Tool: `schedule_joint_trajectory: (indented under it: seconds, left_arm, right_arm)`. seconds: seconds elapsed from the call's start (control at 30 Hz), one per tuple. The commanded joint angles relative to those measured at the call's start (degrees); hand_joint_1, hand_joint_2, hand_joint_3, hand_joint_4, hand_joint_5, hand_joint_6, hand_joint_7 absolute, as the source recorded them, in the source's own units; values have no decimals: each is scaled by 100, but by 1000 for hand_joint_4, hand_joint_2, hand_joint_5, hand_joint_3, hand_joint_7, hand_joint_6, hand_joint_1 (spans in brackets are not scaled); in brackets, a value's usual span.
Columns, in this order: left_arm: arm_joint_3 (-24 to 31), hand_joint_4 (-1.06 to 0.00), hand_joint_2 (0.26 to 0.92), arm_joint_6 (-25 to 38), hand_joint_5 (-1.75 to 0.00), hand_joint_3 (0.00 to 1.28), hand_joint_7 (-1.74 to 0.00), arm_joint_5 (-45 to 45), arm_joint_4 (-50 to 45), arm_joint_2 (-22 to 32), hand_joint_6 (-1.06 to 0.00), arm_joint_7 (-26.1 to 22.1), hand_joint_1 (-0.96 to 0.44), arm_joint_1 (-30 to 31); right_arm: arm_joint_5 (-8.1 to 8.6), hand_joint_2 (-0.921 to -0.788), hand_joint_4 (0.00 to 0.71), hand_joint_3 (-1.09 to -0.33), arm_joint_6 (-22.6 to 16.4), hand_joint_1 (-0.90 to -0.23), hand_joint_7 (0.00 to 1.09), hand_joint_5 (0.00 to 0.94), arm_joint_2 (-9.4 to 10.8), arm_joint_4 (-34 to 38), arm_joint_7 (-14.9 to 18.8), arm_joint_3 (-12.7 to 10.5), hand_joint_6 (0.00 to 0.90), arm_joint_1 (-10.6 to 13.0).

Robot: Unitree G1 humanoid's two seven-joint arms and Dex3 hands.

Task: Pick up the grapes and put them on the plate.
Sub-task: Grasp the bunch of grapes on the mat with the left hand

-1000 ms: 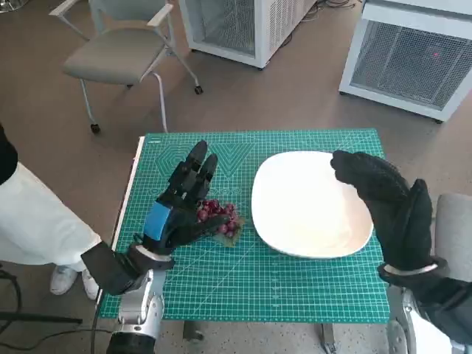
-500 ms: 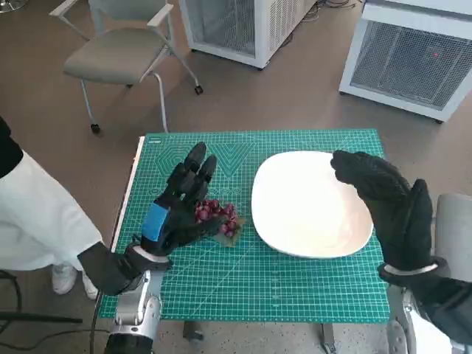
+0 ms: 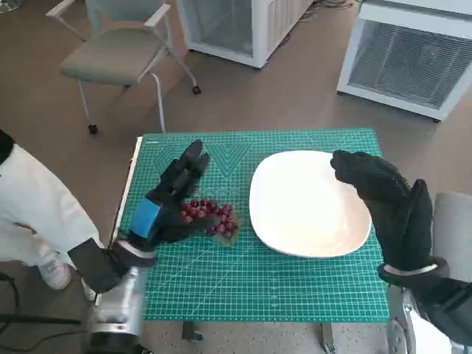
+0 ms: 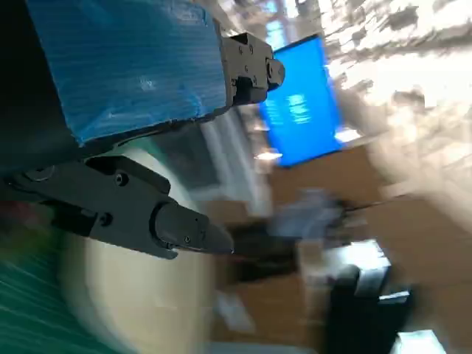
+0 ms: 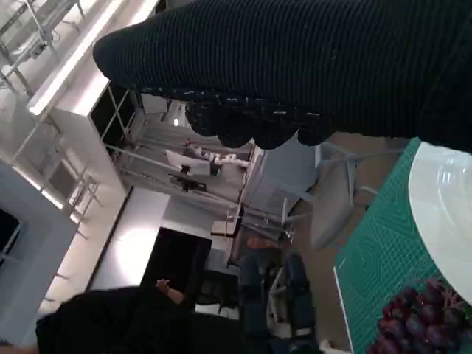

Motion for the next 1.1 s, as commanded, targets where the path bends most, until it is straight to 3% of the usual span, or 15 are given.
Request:
schedule_joint_trajectory:
  seconds: [0.03, 0.2, 0.43, 0.87, 1.1]
  left_arm:
    - [-441, -117, 851, 1446, -3, 7, -19, 1533, -1251, 989, -214, -40, -264, -141]
    - [-791, -115, 816, 2633, -2, 1, -26, 2424, -1969, 1110, -254, -62, -140, -228]
    - [-1397, -126, 809, 3547, -4, 1, -26, 3381, -2213, 963, -297, 18, -33, -404]
    - [-2226, -148, 809, 4213, -8, 1, -14, 4194, -1753, 750, -318, 28, -7, -815]
    - [-2453, -155, 789, 4303, -6, 0, -10, 4327, -1400, 705, -325, -12, -80, -1039]
  right_arm:
    - [1, -921, 298, -618, 32, -523, 914, 384, 12, -3, 29, 7, 125, 107]
    - [-1, -921, 297, -619, 23, -520, 916, 386, 15, -16, 23, 8, 124, 117]
    - [16, -921, 296, -620, 16, -519, 918, 389, 5, -22, 31, -10, 123, 127]
    - [35, -921, 294, -620, 63, -518, 921, 394, -15, -74, 25, -40, 122, 136]
    - [38, -921, 292, -620, 66, -518, 921, 397, -35, -104, 35, -54, 121, 157]
